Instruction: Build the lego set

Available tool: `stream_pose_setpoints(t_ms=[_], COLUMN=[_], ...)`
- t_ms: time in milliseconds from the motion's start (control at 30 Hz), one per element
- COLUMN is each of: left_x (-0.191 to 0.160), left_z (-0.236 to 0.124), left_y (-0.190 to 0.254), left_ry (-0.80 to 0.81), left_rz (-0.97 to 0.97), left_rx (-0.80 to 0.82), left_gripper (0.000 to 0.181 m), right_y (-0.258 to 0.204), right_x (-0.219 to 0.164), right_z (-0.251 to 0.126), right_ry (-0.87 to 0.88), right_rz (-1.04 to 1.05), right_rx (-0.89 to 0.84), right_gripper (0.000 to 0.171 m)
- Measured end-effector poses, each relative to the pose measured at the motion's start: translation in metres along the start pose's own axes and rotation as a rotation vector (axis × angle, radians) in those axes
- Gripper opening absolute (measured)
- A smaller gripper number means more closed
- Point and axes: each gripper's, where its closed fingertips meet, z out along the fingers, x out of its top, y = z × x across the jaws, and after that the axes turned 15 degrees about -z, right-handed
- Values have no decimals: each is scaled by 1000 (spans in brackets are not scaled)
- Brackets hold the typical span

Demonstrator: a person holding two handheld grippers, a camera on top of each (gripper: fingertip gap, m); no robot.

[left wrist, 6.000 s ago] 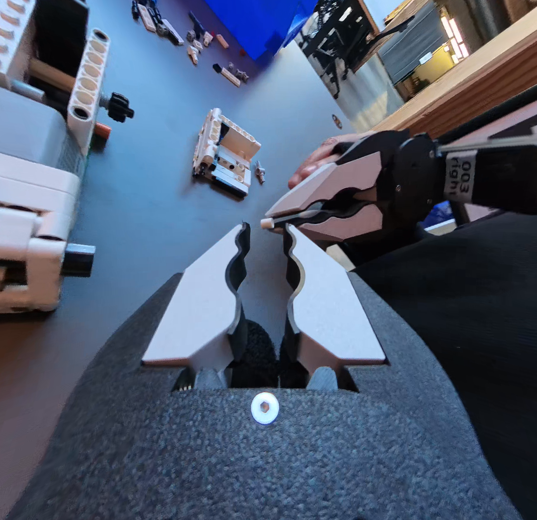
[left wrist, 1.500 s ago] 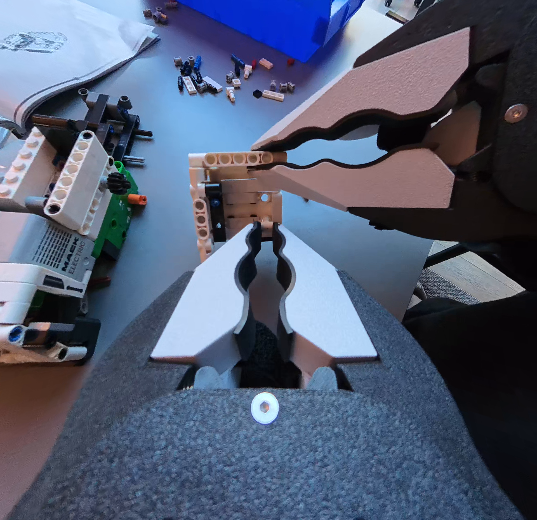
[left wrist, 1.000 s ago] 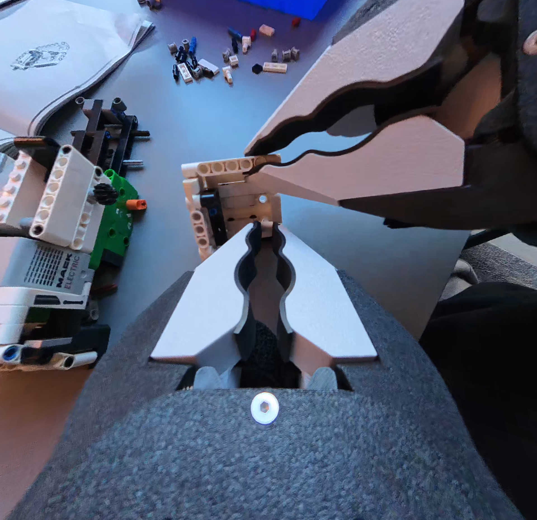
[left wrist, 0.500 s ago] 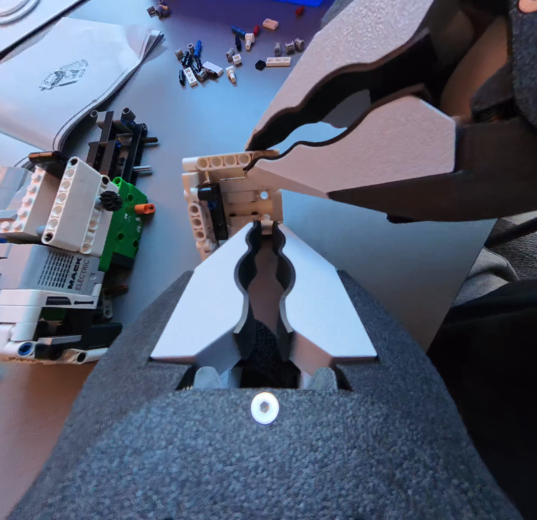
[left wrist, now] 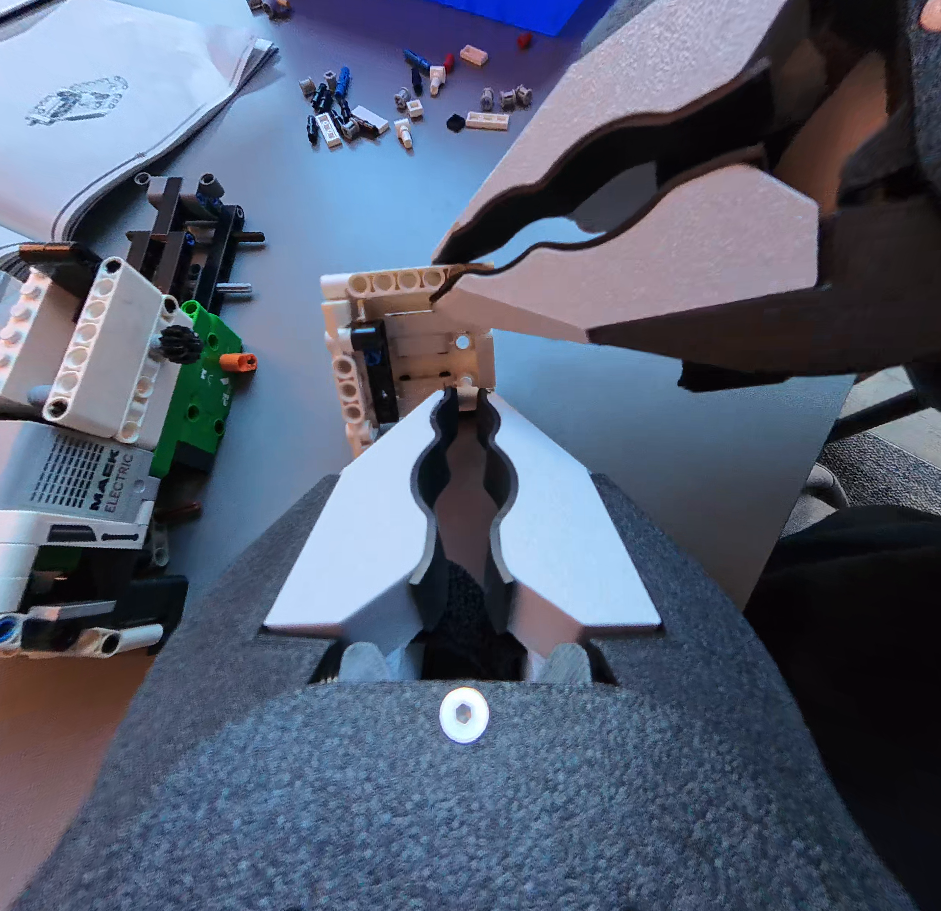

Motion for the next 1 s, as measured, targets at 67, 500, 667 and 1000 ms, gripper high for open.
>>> stream_pose_setpoints(t_ms=[67,500,667,1000], left_x=[0,-4,-18,-18], left_z=[-2,-10,-32,-90], left_y=[0,8,11,-19], left_ry=[9,31,18,126], left_rz=[5,-61,-31,-133], left_rx=[-2,-122,-150,-141], left_gripper=[7,7,7,6], right_y=[-3,-29,-24,-58], right_x=[6,31,18,2], right_z=[-2,-14,-11,-18], right_ry=[50,170,90,-33], right_rz=[15,-276,-365,20], right_rx=[35,60,-25,342], right_gripper=[11,13,8,7])
